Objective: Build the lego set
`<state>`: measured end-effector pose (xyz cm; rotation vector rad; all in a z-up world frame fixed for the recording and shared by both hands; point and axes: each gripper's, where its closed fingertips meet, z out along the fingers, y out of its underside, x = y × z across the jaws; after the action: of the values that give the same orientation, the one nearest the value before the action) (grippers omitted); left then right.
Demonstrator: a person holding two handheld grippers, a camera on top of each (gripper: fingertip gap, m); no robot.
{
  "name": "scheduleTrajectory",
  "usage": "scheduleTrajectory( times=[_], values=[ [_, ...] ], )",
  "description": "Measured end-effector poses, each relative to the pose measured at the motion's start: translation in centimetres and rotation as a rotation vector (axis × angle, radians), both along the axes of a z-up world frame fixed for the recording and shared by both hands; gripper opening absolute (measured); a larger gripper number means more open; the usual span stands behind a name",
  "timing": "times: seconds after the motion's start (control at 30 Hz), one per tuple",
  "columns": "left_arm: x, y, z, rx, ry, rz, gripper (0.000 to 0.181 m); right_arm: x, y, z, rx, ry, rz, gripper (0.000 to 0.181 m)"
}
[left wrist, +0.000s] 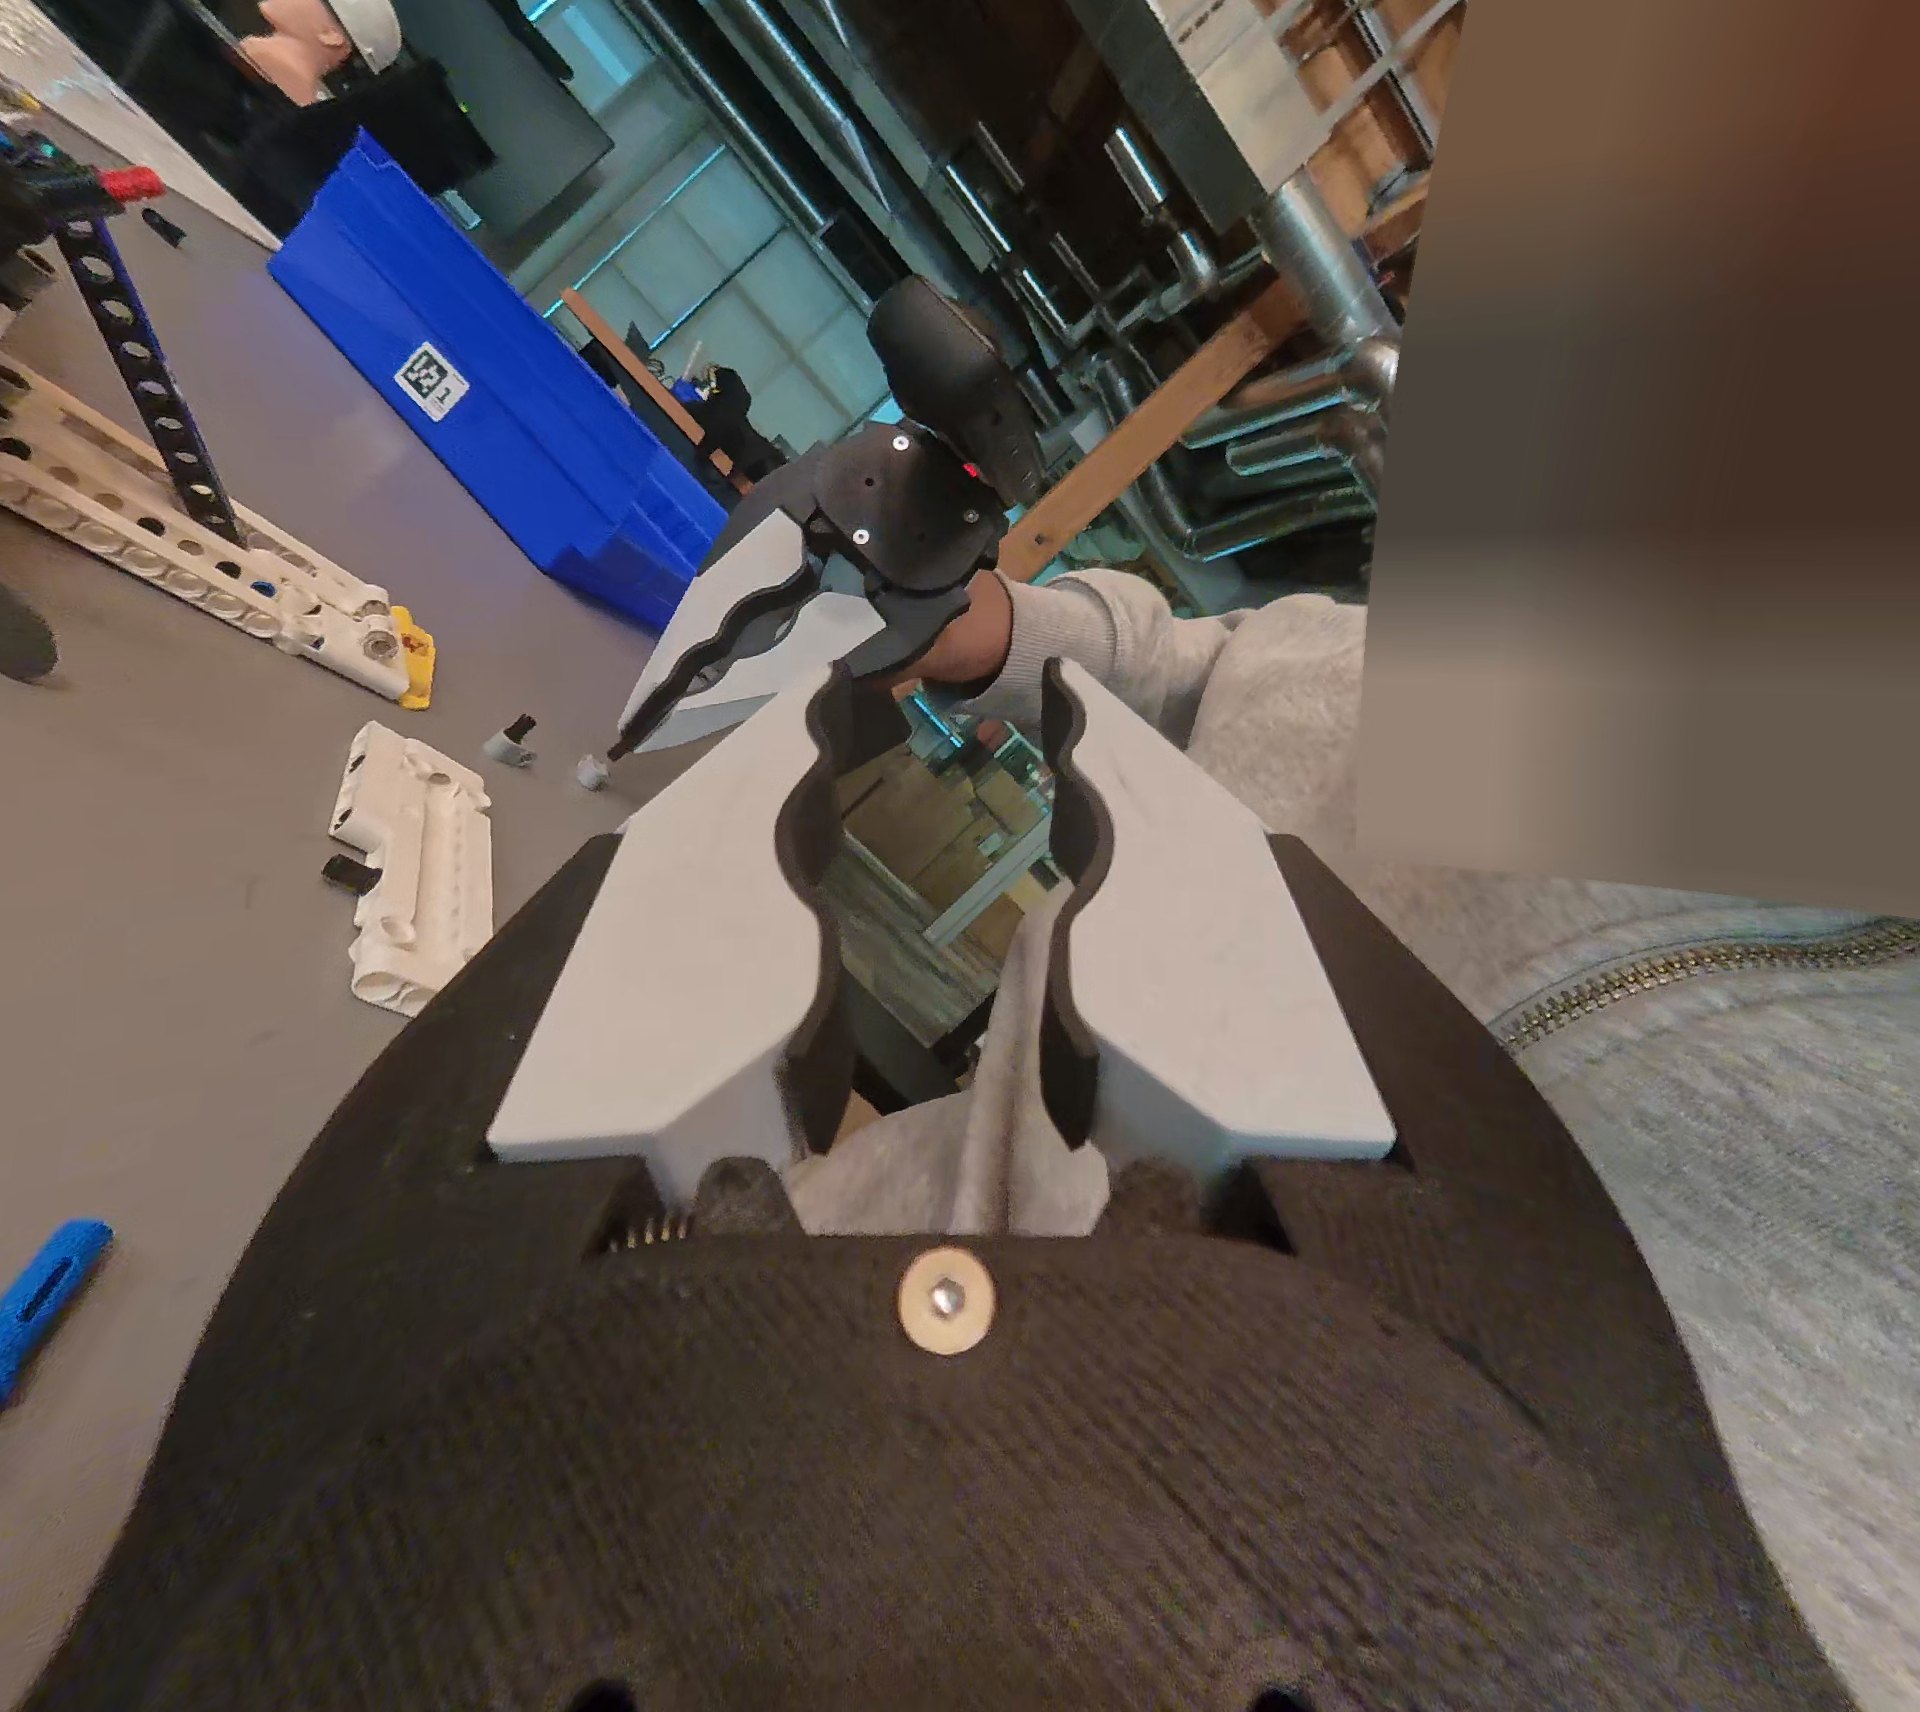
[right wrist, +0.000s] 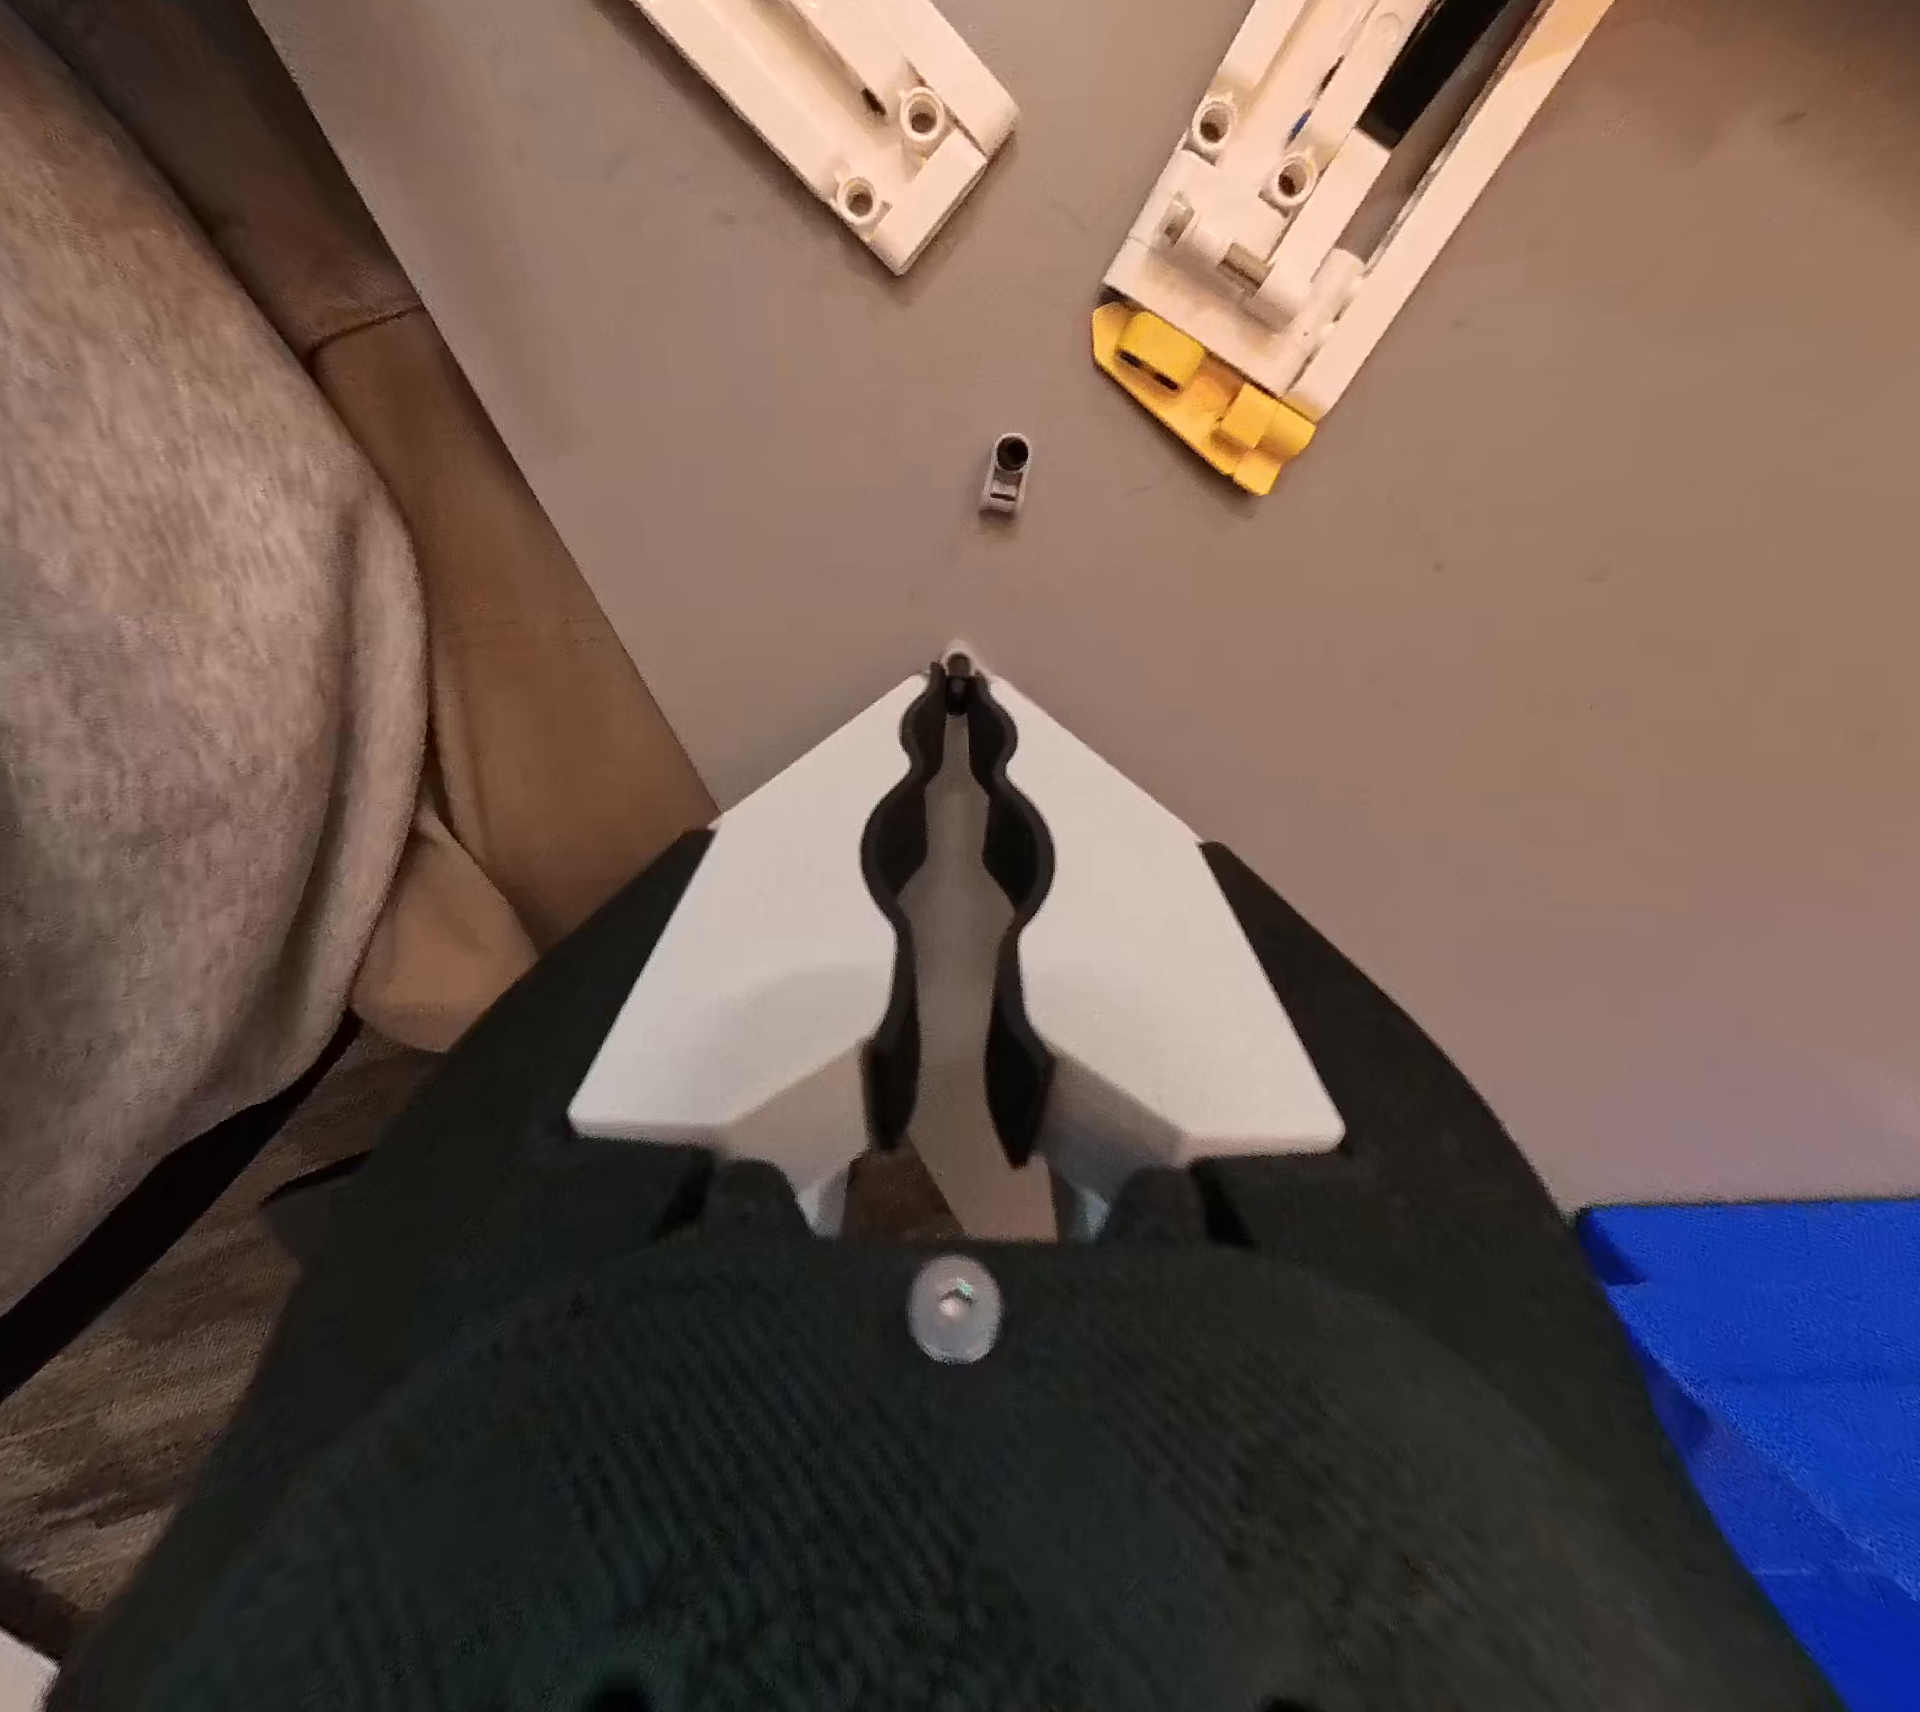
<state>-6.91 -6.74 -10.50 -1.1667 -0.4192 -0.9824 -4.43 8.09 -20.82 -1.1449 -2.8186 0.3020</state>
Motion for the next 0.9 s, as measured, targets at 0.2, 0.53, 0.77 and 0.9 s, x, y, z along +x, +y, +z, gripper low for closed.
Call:
scheduleTrajectory(
  times=[0.2, 0.53, 0.77, 0.9],
  values=[
    [-0.37, -0.30, 0.21, 0.026, -0.037, -0.009, 0.034, -0.06, -0.01, -0.62, 0.000, -0.046, -0.001, 0.003],
    [-0.26, -0.11, -0.01, 0.011, -0.025, -0.008, 0.034, -0.19, 0.04, -0.64, -0.010, -0.127, -0.062, 0.003],
    [-0.09, -0.07, -0.14, 0.002, -0.017, -0.012, 0.034, -0.27, -0.01, -0.65, -0.008, -0.172, -0.129, 0.003],
    [-0.08, -0.15, -0.13, 0.005, -0.022, -0.016, 0.035, -0.31, 0.08, -0.62, -0.058, -0.196, -0.235, 0.003]
  ],
)
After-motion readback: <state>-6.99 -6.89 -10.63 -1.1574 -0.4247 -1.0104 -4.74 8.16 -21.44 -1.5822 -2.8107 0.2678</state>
